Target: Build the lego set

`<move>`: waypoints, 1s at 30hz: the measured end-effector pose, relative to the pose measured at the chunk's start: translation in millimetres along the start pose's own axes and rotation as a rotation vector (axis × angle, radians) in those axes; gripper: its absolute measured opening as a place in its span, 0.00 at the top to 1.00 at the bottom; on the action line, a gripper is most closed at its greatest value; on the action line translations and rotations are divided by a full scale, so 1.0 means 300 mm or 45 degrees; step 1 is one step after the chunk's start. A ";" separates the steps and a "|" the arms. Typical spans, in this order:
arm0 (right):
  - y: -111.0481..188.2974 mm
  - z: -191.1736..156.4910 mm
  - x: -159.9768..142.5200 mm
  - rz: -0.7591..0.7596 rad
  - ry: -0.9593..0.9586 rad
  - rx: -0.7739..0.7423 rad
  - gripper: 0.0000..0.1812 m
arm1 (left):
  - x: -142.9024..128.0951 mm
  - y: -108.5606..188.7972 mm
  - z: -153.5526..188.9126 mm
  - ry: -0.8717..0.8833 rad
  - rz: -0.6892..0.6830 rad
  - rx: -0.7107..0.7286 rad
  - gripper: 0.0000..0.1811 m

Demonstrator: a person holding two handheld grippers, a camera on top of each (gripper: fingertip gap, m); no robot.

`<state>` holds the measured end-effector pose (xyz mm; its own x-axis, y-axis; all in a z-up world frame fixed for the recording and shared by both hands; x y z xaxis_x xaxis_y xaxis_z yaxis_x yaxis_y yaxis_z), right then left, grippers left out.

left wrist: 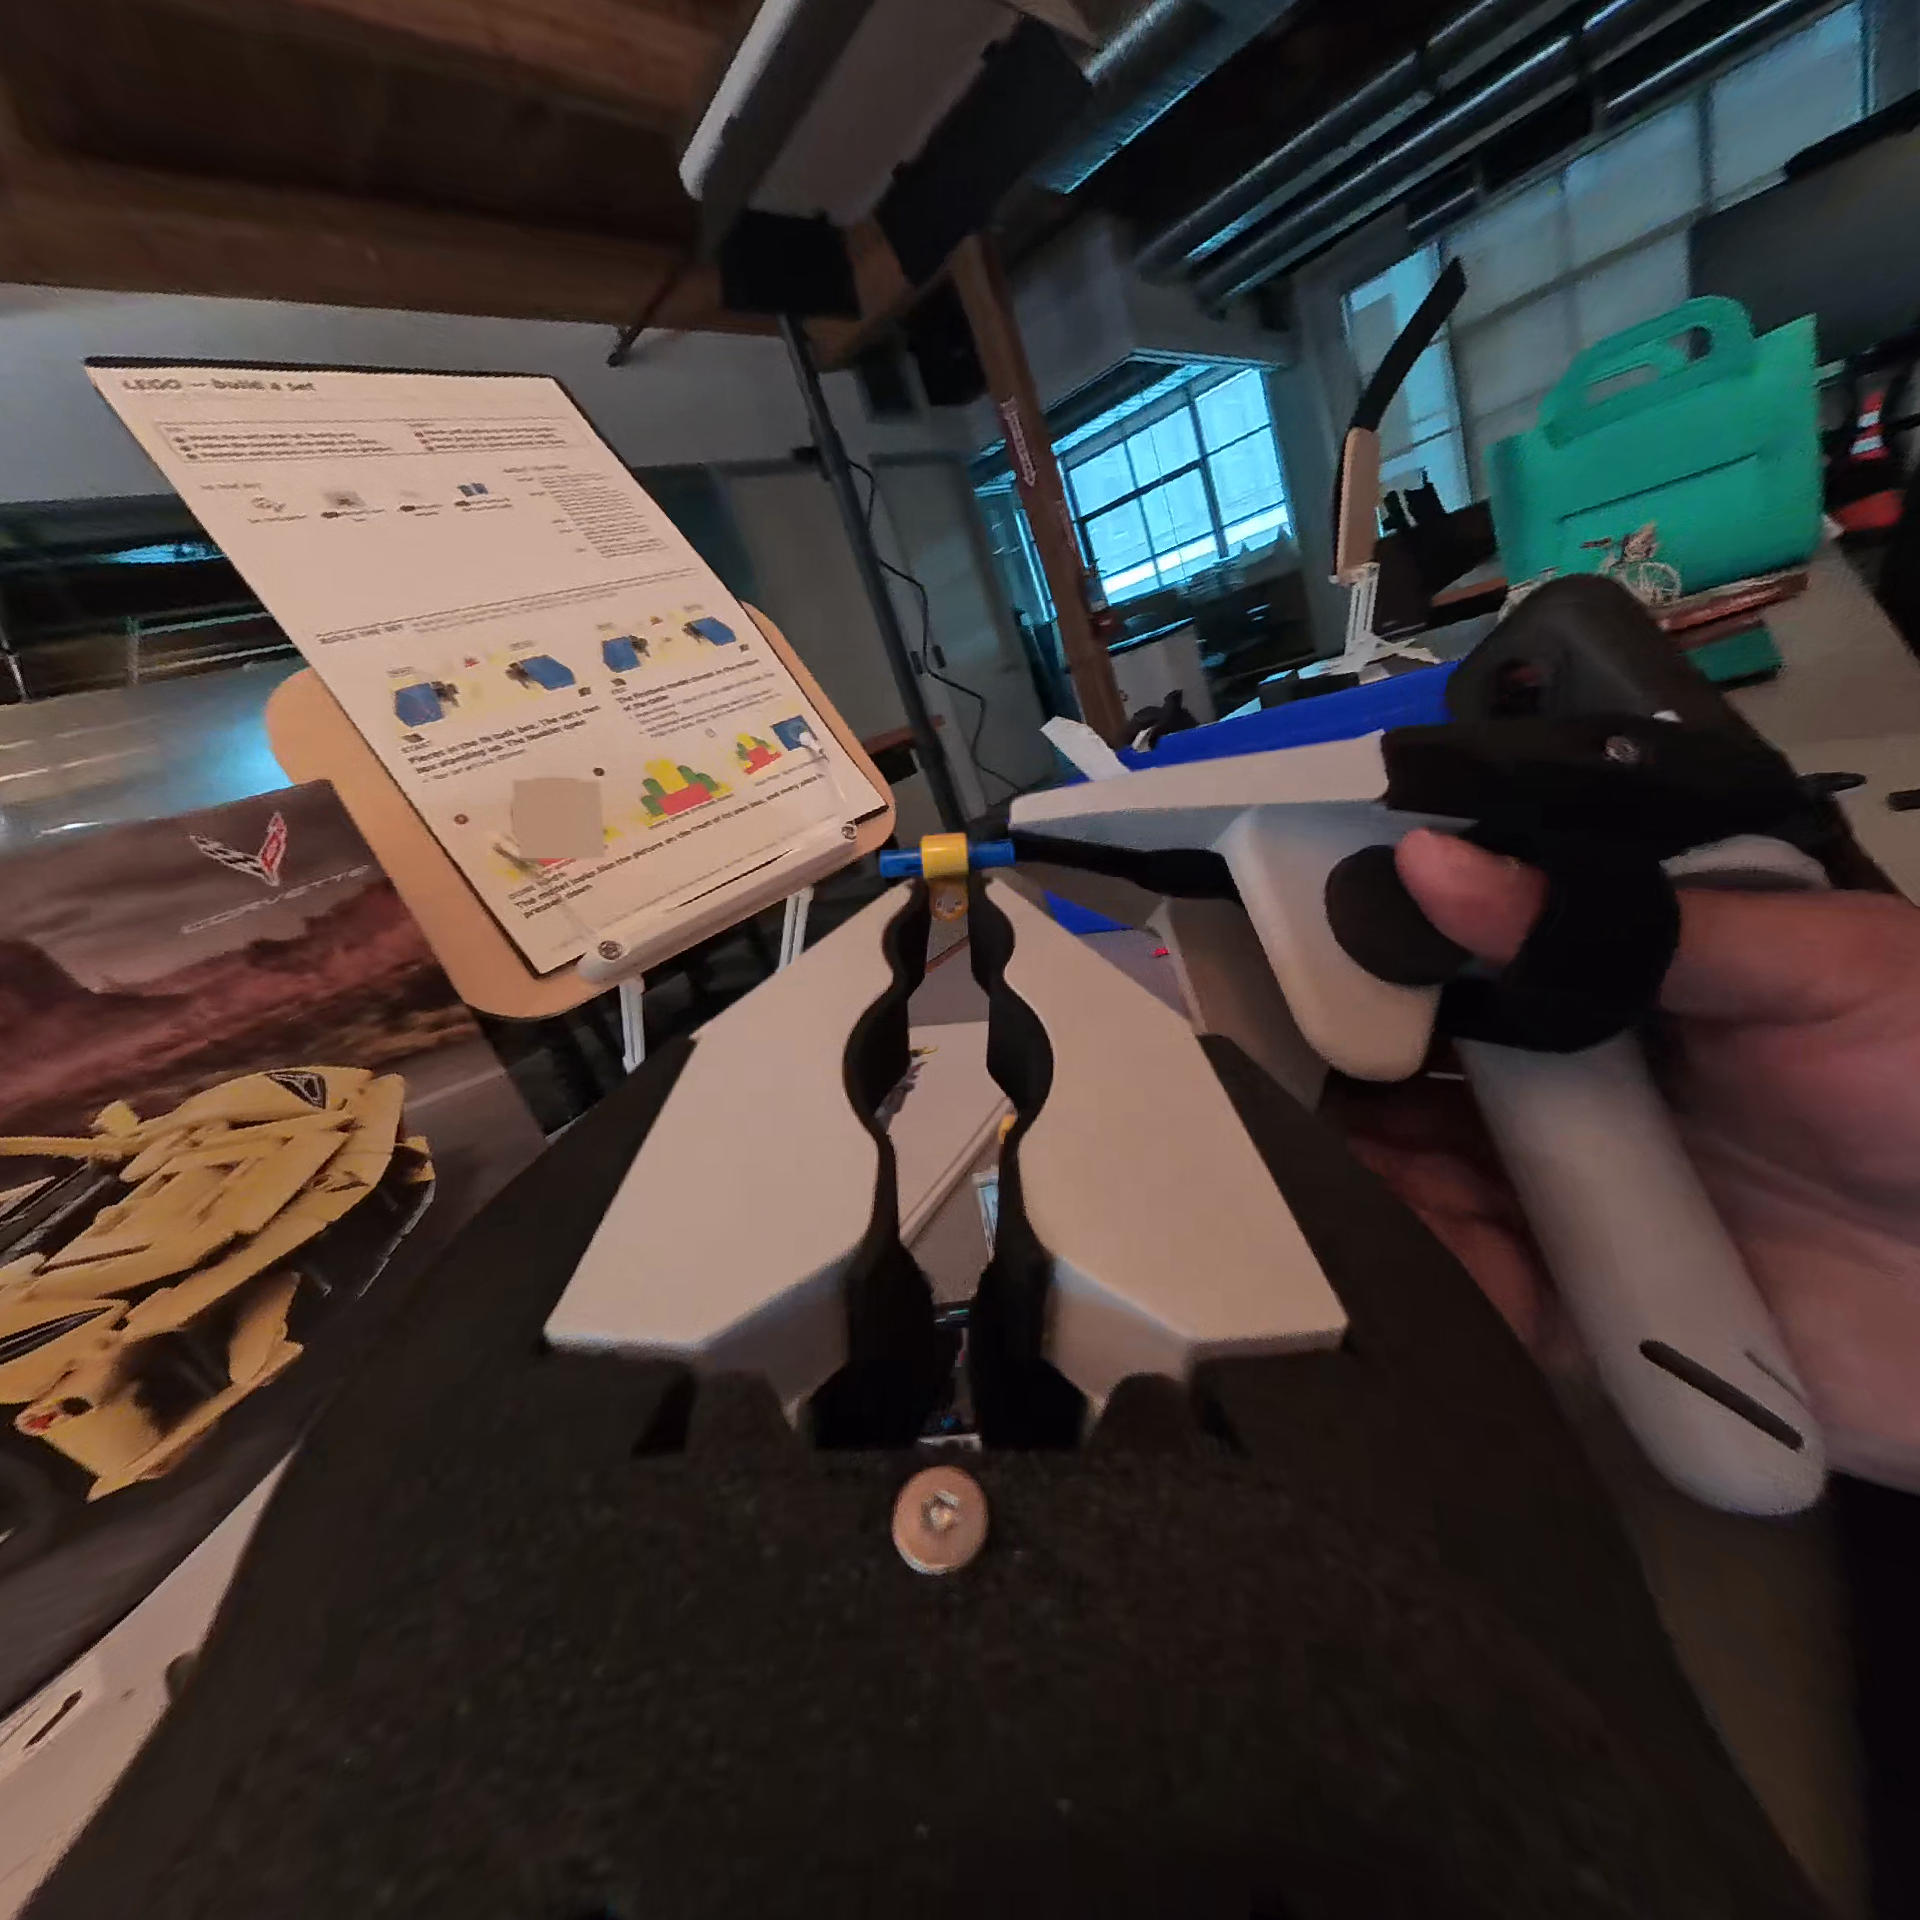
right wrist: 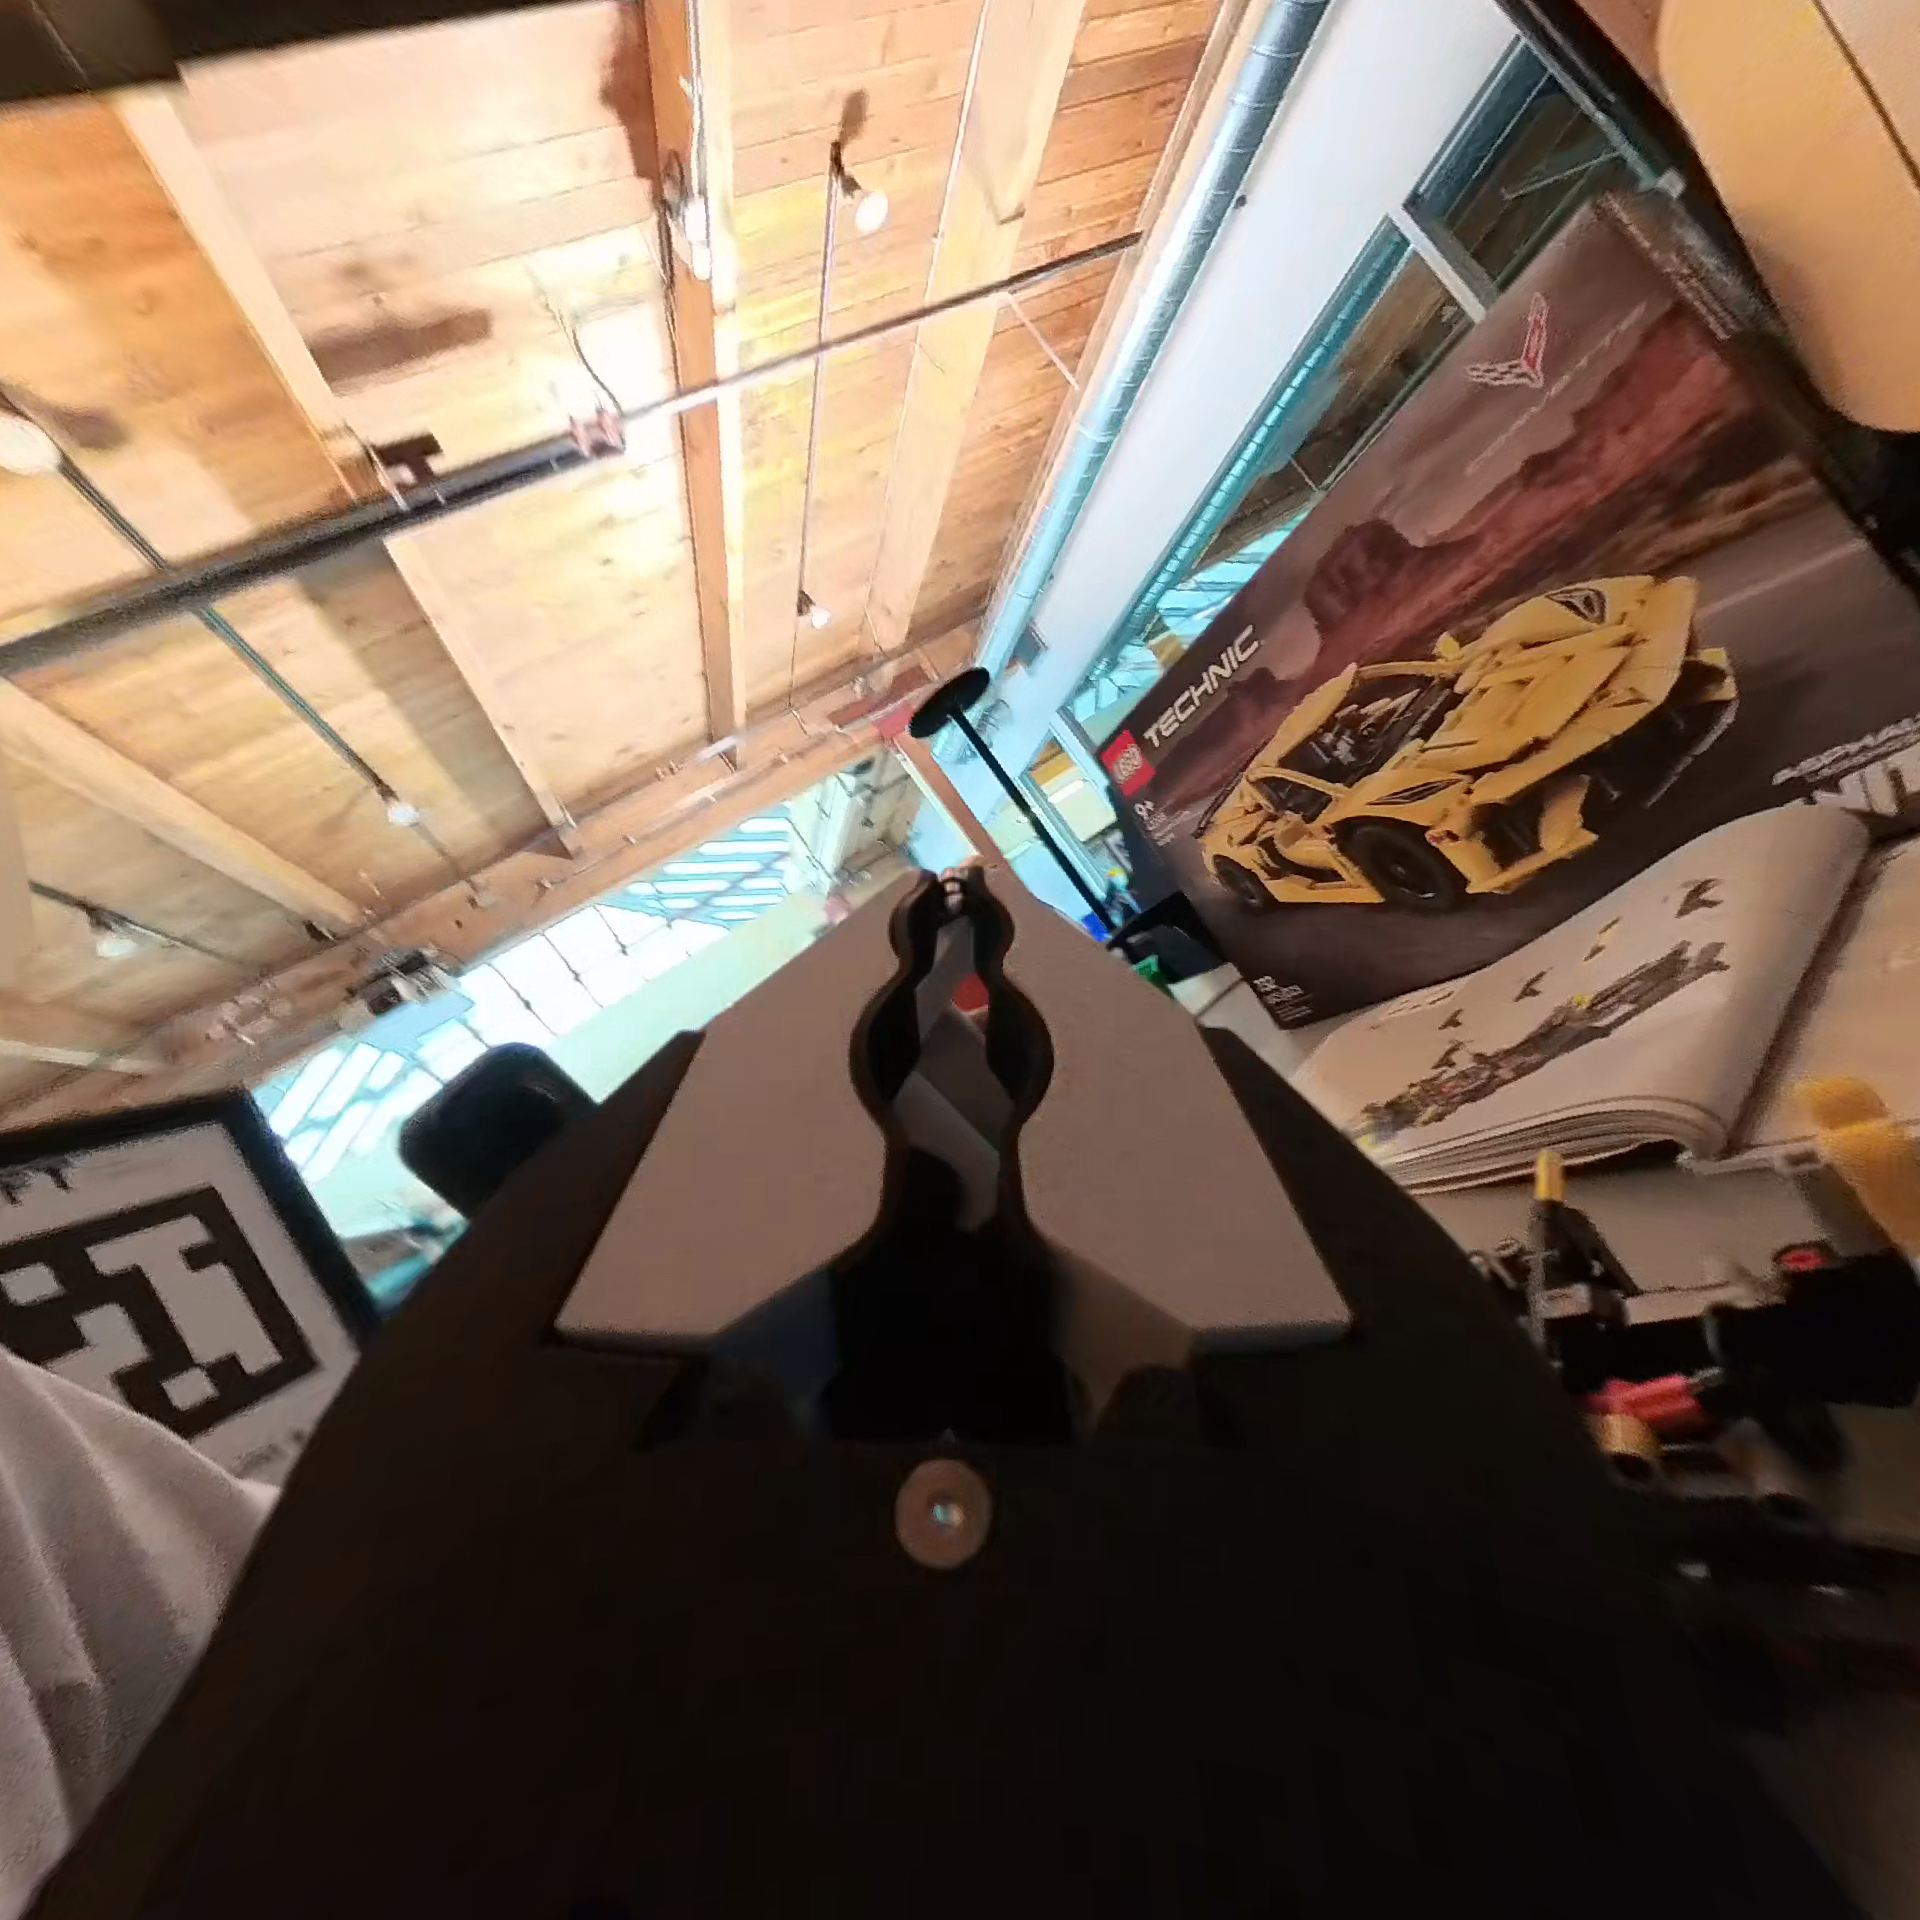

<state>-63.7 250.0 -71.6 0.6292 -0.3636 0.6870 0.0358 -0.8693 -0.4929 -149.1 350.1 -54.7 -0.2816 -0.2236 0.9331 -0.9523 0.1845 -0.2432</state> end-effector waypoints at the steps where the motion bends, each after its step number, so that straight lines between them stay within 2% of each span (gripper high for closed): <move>1: -0.004 -0.006 -0.001 -0.018 0.050 -0.012 0.98 | 0.001 -0.001 0.000 0.004 0.003 0.004 0.96; 8: -0.002 0.011 -0.005 -0.010 0.020 -0.047 0.98 | -0.001 -0.004 0.009 -0.034 -0.018 0.013 0.95; 20: 0.001 0.017 -0.013 -0.040 -0.039 -0.021 0.98 | -0.006 0.001 0.026 -0.272 -0.068 0.064 0.96; 27: 0.005 0.013 -0.013 0.037 -0.115 0.032 0.98 | 0.013 0.000 0.055 -0.337 -0.089 0.130 0.96; 30: 0.003 0.006 -0.003 0.056 -0.069 0.035 0.98 | 0.020 -0.001 0.062 -0.328 -0.068 0.158 0.96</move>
<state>-62.8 250.2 -73.5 0.6716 -0.3819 0.6348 0.0279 -0.8432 -0.5368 -152.6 330.9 -53.9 -0.2362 -0.4681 0.8515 -0.9692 0.0507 -0.2410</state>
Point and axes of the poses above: each gripper's, where its closed fingertips meet, y back along the fingers, x out of its top, z = x × y across the jaws, the point moved 9 cm from there along y, back along the fingers, and after that the axes turned 4 degrees about y, right-handed, at the moved point
